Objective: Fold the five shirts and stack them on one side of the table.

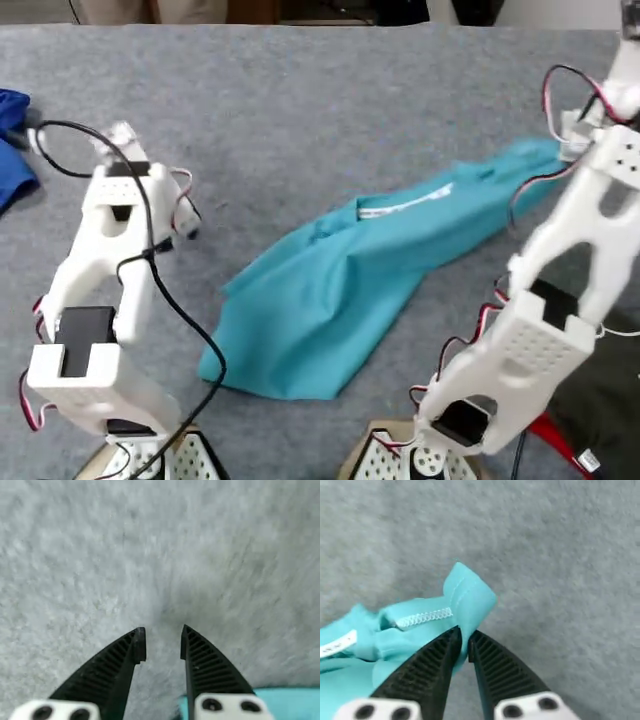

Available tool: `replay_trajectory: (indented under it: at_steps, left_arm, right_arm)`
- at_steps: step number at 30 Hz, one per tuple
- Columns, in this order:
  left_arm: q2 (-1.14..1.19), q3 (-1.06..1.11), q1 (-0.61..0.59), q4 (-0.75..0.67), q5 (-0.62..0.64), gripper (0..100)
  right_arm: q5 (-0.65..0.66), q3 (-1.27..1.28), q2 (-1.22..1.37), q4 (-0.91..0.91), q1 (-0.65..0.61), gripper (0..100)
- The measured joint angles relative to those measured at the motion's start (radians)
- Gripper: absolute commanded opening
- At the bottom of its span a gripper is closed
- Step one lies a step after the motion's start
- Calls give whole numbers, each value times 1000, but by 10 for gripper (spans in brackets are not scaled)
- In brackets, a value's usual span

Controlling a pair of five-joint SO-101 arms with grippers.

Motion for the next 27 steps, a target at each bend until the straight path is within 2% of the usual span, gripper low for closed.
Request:
replay_trajectory:
  at_steps: [7, 9, 15, 17, 22, 27]
  left_arm:
    - [0, 68, 97, 0, -52, 133]
    - [0, 72, 106, -2, -66, 133]
    - [0, 84, 106, -64, -72, 133]
    - [0, 84, 115, -87, -55, 133]
    - [0, 84, 118, -98, -15, 133]
    - [0, 84, 28, -104, -6, 133]
  right_arm:
    - [147, 0, 132, 17, 60, 9]
    - [204, 0, 180, 17, 77, 38]
    - [245, -8, 239, 17, 91, 316]
    - [244, -41, 241, 17, 91, 365]
    - [203, -203, 241, 37, 55, 314]
    - [135, -296, 239, 60, -127, 238]
